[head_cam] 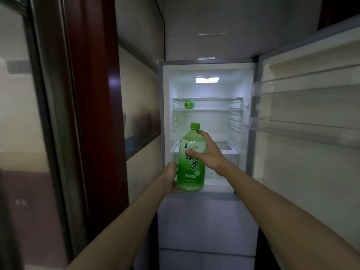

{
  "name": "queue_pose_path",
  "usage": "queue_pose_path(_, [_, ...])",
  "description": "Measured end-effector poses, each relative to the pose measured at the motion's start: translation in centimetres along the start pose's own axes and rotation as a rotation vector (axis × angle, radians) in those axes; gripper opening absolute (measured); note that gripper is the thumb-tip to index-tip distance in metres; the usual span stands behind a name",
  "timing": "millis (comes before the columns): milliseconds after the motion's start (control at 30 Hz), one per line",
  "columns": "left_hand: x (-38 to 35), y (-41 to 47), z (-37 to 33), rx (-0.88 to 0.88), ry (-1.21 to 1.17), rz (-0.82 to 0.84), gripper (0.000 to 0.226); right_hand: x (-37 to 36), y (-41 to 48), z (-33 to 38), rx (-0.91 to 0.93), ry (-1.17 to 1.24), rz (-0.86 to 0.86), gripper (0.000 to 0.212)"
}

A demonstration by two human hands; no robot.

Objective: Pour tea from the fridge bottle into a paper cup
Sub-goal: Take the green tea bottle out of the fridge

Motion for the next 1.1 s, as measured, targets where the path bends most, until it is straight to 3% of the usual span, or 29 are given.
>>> queue_pose_path(433, [3.6, -12.7, 3.2, 0.019, -0.033, 0.021, 0.032, -2.0, -10.9, 7.7, -0.016, 0.016, -0.008, 0.089])
queue_pose_path(1100, [-0.4, -25.2, 6.8, -0.005, 0.032, 0.029, 0.029, 4.0, -23.9, 14.8, 0.037, -0.012, -0.031, 0.08])
Point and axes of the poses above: each hand's wrist, its own y-axis towards the middle knuckle, its own x-axis out of the back of the hand, z = x × y, the point moved 9 cm from there along y, towards the middle knuckle, and after that the axes turned 6 degrees about -y, right-handed, at the moved point
